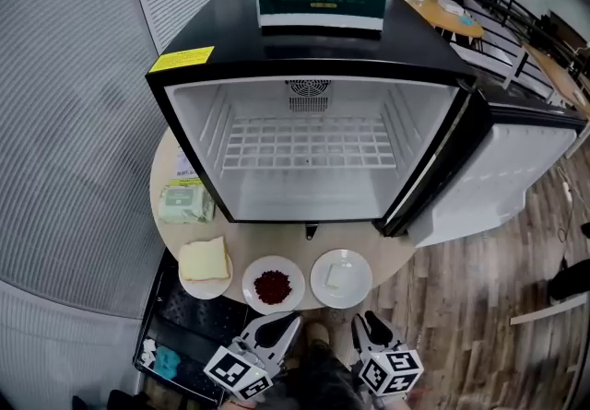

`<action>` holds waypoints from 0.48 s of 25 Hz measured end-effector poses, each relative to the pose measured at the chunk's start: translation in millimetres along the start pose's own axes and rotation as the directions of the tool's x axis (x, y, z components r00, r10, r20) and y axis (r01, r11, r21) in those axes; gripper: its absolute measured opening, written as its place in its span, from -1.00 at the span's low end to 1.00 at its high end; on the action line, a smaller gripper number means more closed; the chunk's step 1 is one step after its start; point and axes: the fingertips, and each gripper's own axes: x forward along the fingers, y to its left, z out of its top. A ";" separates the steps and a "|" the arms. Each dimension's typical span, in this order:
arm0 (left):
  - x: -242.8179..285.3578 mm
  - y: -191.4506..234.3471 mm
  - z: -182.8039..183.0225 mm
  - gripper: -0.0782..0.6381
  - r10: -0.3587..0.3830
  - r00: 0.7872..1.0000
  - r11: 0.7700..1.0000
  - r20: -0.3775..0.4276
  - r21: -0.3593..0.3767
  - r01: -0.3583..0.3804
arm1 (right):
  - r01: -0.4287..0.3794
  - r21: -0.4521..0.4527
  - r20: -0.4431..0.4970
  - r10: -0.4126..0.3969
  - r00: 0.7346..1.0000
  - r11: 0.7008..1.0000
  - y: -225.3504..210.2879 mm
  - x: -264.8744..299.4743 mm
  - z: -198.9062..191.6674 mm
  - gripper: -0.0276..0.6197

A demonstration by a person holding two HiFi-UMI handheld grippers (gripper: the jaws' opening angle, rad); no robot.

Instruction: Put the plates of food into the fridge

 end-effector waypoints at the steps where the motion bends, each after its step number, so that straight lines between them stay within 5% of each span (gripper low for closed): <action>1: 3.5 2.5 -1.7 -0.81 0.004 1.000 1.000 -0.003 -0.005 -0.004 | 0.002 0.027 -0.011 -0.002 1.000 1.000 -3.9 4.4 -2.8 -0.64; 12: 28.5 19.6 -12.6 -0.81 0.032 0.999 0.999 -0.019 -0.041 -0.033 | 0.007 0.379 -0.078 0.024 0.997 0.925 -29.2 52.8 -20.8 -0.45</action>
